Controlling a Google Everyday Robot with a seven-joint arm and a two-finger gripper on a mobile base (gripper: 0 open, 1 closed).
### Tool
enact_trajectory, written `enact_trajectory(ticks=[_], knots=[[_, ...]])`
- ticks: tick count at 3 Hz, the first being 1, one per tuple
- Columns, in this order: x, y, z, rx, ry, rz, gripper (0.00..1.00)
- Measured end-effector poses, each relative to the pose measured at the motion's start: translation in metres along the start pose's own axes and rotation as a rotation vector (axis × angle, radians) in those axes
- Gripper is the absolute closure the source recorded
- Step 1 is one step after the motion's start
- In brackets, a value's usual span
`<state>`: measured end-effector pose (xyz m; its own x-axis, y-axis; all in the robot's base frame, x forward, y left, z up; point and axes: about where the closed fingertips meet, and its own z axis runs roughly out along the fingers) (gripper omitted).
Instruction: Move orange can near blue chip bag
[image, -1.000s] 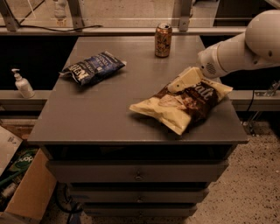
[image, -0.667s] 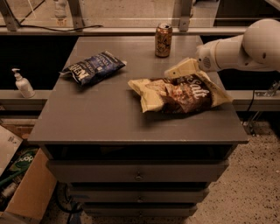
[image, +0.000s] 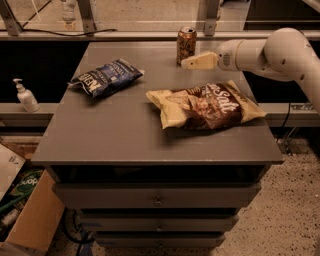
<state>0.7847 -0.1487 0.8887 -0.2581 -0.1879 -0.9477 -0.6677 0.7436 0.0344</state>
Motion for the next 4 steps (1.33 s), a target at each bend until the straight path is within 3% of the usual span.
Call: enact_trajectory(ticks=[1,3,4], knots=[[-0.007,-0.009,0.03,0.0,-0.048,0.013,0.0],[-0.011,-0.031,0.077,0.058,-0.071,0.002,0.0],[-0.018,-0.037,0.091,0.078,-0.082,-0.017,0.18]])
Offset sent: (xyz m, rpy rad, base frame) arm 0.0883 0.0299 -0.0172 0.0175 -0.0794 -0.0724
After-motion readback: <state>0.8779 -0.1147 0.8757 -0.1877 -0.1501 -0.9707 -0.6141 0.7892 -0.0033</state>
